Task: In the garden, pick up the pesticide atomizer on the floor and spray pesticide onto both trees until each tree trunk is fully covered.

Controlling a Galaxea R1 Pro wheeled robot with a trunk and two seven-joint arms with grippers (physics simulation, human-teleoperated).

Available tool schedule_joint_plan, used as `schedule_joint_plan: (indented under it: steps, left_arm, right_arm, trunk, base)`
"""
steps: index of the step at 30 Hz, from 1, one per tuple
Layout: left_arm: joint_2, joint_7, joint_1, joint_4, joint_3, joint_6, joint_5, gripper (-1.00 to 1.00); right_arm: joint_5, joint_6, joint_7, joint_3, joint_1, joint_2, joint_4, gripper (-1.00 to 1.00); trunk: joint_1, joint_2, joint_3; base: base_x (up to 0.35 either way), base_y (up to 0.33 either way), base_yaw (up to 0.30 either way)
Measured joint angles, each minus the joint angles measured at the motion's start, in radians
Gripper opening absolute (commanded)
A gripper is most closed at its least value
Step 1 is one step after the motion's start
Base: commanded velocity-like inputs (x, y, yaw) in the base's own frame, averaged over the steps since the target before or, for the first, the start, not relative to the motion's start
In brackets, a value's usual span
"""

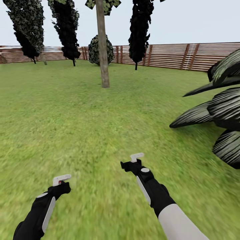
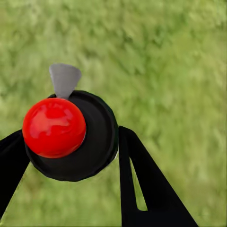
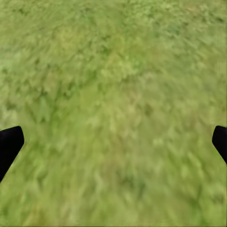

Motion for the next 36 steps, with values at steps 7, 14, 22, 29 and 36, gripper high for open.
schedule_joint_plan:
  steps: [7,14,22,29,36]
  left_arm:
    - [-0.001,-0.001,0.001,0.000,0.000,-0.001,0.001,-1.00]
    - [-0.001,-0.001,0.000,0.001,0.001,-0.001,0.001,-1.00]
    - [-0.001,-0.001,0.000,0.003,0.002,-0.002,0.001,-1.00]
    - [-0.001,-0.005,0.000,0.009,0.002,-0.003,0.001,-1.00]
    - [-0.001,-0.007,0.000,0.009,0.001,-0.003,0.001,-1.00]
  right_arm:
    - [0.000,0.000,0.000,0.000,0.000,0.000,0.000,1.00]
    - [0.000,0.000,0.000,0.000,0.000,-0.001,-0.001,1.00]
    - [0.000,0.000,0.000,0.000,0.000,-0.001,-0.001,1.00]
    - [0.000,0.000,0.000,0.000,0.000,-0.001,0.000,1.00]
    - [0.000,0.000,0.000,0.000,0.000,-0.001,0.000,1.00]
  trunk:
    - [0.000,0.000,0.000]
    - [0.000,0.000,0.000]
    - [0.000,0.000,0.005]
    - [0.000,0.000,0.011]
    - [0.000,0.000,0.011]
  base:
    - [0.294,0.184,0.031]
    - [0.296,0.172,0.001]
    - [0.301,0.157,0.000]
    - [0.335,0.080,0.000]
    - [0.336,0.077,0.000]
